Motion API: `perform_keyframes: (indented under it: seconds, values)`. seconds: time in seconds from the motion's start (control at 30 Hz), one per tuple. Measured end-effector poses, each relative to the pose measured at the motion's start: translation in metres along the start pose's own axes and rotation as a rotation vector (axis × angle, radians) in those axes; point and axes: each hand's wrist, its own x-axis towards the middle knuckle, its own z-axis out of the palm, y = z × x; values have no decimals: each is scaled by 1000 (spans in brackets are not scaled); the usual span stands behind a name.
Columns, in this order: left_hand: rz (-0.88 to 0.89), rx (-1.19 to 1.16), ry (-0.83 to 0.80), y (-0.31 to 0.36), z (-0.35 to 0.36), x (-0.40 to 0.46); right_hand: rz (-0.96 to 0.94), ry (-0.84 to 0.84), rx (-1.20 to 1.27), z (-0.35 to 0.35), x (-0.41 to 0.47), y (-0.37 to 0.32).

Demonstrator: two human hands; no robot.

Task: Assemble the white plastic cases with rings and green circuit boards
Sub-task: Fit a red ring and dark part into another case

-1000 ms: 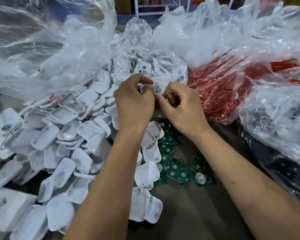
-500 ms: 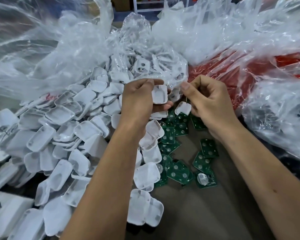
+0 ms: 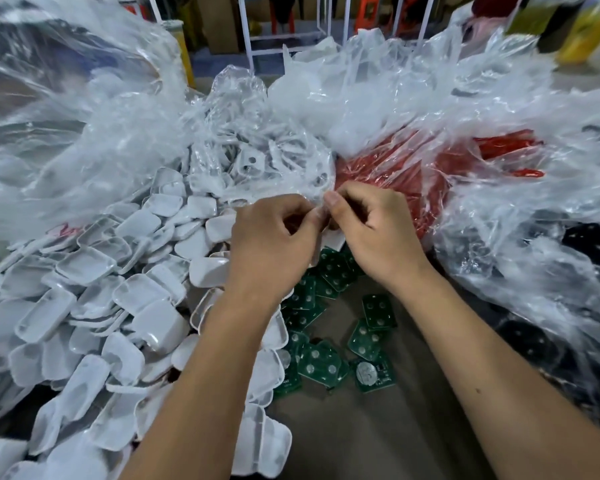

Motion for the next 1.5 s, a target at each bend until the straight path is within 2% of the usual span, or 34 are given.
perform_keyframes:
  seconds: [0.07, 0.17, 0.23, 0.33, 0.43, 0.5, 0.6, 0.73, 0.8, 0.87, 0.93, 1.0, 1.07, 1.17, 1.2, 1.27, 1.33, 1.4, 1.5]
  values:
    - [50, 71, 50, 1, -1, -1, -39, 56, -73, 0, 1, -3]
    - [71, 94, 262, 1, -4, 3, -138, 144, -217, 8, 13, -16]
    - [54, 111, 388, 0, -7, 6, -237, 124, -320, 21, 32, -29]
    - [16, 227, 400, -8, -15, 12, -329, -97, -398, 49, 74, -44]
    - [-82, 205, 345, -14, -20, 15, -259, -395, -603, 77, 109, -48]
    - [-94, 194, 356, -13, -21, 15, -225, -490, -704, 87, 117, -47]
    - [-101, 129, 378, -14, -24, 16, -172, -407, -725, 90, 117, -53]
    - [-195, -95, 454, -15, -28, 22, -180, -152, -530, 67, 101, -63]
    - [-249, -344, 404, -13, -31, 24, -219, -155, -385, 47, 85, -70]
    - [-256, -590, 269, -9, -30, 23, -218, -264, -272, 27, 66, -77]
    - [-233, -695, 134, 0, -25, 18, -173, -374, -228, 7, 49, -81]
    - [-215, -677, 66, 9, -21, 14, -105, -437, -197, -14, 38, -86]
    - [-188, -550, 61, 16, -16, 10, -53, -414, -230, -43, 28, -88]
    - [20, -86, 209, 34, -12, 7, 9, -152, -404, -100, 16, -91]
    - [95, -20, 264, 46, -8, 4, 52, -66, -476, -121, 13, -89]
    - [173, -107, 239, 75, 12, -3, 233, -14, -664, -161, 7, -80]
    - [126, -321, 44, 105, 41, -11, 488, -135, -784, -191, 2, -67]
    - [8, -527, -161, 128, 72, -17, 681, -295, -818, -204, -3, -54]
    - [-72, -644, -301, 145, 109, -20, 774, -384, -806, -207, -10, -33]
